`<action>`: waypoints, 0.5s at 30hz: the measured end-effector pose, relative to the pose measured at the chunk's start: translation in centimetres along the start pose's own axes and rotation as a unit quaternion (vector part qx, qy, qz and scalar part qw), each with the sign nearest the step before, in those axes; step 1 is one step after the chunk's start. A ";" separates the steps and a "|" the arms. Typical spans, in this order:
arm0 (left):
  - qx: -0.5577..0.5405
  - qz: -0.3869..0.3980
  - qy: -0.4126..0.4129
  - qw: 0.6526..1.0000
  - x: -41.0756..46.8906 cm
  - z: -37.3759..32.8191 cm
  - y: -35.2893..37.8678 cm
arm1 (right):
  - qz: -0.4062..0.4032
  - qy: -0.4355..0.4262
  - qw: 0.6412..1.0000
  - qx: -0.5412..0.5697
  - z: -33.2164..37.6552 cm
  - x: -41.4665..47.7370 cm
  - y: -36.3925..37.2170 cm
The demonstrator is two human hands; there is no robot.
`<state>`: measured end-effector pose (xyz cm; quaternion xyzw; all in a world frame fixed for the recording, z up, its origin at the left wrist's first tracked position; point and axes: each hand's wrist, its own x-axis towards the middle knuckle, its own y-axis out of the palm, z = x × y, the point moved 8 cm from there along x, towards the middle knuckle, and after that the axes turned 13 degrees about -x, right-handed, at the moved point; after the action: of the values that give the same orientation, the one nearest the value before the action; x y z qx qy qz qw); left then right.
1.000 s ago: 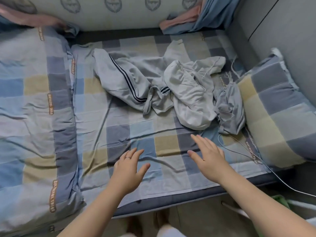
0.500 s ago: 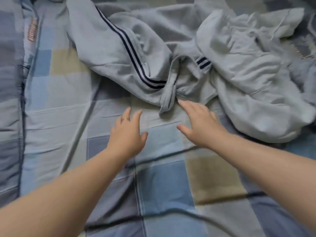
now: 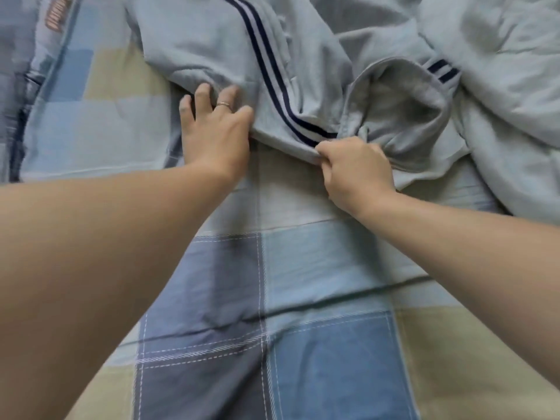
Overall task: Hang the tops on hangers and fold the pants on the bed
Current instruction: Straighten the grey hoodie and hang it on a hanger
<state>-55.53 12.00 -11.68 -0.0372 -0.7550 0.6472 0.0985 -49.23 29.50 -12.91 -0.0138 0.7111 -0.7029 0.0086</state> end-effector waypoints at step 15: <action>-0.125 0.266 -0.116 0.949 -33.0 -2.4 -7.7 | 0.235 0.062 0.959 0.146 2.4 -29.8 -8.3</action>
<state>-22.28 7.09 -7.09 -0.1731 -0.7987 0.5505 -0.1706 -19.34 27.99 -4.83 0.1982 0.5833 -0.7767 0.1314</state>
